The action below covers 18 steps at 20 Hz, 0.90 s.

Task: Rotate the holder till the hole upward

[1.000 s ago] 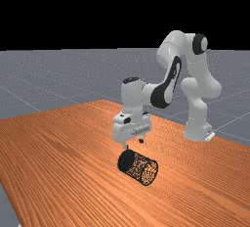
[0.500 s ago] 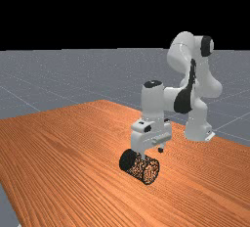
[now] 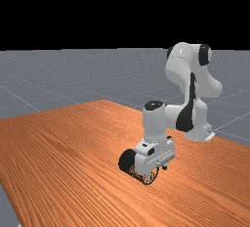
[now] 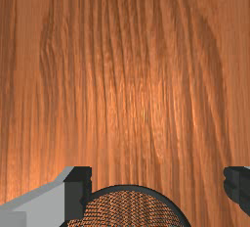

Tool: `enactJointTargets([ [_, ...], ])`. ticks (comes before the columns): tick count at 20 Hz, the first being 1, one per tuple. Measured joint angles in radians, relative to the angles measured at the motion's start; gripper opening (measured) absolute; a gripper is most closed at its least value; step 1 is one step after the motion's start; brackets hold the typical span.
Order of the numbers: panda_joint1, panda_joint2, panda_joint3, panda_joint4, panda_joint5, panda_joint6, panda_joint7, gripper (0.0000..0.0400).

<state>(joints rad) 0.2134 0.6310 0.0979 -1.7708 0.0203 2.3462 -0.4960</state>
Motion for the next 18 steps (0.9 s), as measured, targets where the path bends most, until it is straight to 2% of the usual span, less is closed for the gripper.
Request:
enactJointTargets([
  [1,0.03,0.004,-0.032,-0.006,-0.045,0.032,0.04,0.04],
  [3,0.033,0.03,-0.038,0.04,-0.051,0.009,0.043,0.04],
  [4,0.055,0.051,-0.062,0.082,-0.083,-0.028,0.071,0.04],
  [5,0.175,0.195,-0.184,0.343,-0.243,-0.329,0.17,0.04],
  [6,0.041,0.051,-0.035,0.077,-0.05,-0.006,0.049,0.04],
  [10,0.18,0.119,-0.103,0.212,-0.162,-0.139,0.206,0.04],
  [13,0.266,0.195,-0.131,0.352,-0.214,-0.259,0.291,0.04],
  [18,0.361,0.312,-0.191,0.526,-0.3,-0.431,0.366,0.04],
])
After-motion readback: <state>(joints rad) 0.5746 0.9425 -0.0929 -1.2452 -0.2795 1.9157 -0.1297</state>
